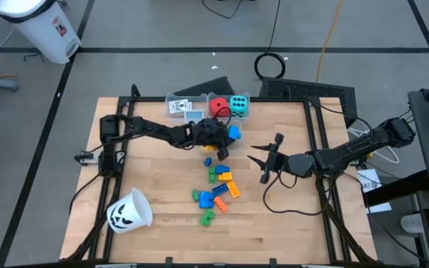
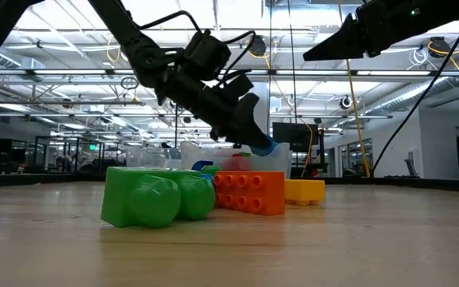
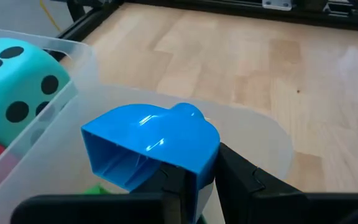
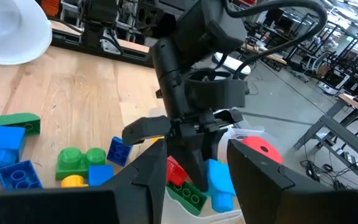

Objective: Pick & Place Toys
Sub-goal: Put the blue game piece into the bottom transparent bin, then put the left green game piece into the bottom transparent bin

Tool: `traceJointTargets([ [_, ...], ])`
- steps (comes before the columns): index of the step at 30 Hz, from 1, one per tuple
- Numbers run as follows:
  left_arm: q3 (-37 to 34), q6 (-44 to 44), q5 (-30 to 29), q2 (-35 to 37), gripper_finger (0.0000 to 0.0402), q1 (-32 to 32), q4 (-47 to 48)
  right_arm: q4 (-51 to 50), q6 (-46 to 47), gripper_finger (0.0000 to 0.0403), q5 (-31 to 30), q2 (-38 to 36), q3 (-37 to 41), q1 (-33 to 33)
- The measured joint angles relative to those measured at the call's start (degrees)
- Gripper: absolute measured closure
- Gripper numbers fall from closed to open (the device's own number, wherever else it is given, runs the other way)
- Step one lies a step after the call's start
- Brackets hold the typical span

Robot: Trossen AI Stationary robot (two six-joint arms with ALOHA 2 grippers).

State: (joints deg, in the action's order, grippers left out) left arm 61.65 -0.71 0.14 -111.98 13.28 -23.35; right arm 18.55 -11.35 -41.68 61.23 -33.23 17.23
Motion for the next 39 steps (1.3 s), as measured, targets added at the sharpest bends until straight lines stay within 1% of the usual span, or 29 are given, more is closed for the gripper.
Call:
traceJointTargets([
  [2,0.00,-0.35,-0.26,0.07,0.0332,-0.02,0.55,0.02,0.09,0.0261,0.00,-0.01,0.00,0.00],
  [4,0.00,-0.81,-0.43,0.09,0.0312,-0.02,0.68,0.02,0.13,0.0261,-0.01,0.00,0.00,0.00],
  [7,0.00,-1.16,-0.67,0.17,0.0266,-0.09,0.91,0.02,0.13,0.0261,-0.01,-0.02,0.00,0.00],
  [12,0.00,-0.83,-0.67,0.99,0.0177,-0.13,1.87,0.02,0.15,0.0261,0.00,0.00,0.00,0.00],
  [15,-0.02,1.11,-0.68,4.26,0.0135,-0.13,4.55,0.00,0.15,0.0261,0.01,0.00,0.00,0.00],
  [19,0.00,2.42,-0.69,11.50,0.0099,-0.17,11.20,-0.04,0.17,0.0261,0.00,-0.01,0.00,0.00],
  [24,0.07,-2.07,-0.19,20.83,0.0076,-1.76,21.93,-0.07,0.17,0.0261,0.01,-0.01,0.00,0.00],
  [29,0.07,-6.72,-0.14,26.47,0.0072,-5.41,32.22,-0.02,0.17,0.0261,0.01,-0.02,0.00,0.00],
  [32,0.07,-8.88,-0.09,27.46,0.0077,-8.61,36.81,-0.02,0.20,0.0261,0.01,0.00,0.00,0.04],
  [39,-0.02,-11.40,-0.08,26.69,0.0086,-17.16,46.90,0.00,0.20,0.0261,0.02,-0.01,0.00,0.11],
])
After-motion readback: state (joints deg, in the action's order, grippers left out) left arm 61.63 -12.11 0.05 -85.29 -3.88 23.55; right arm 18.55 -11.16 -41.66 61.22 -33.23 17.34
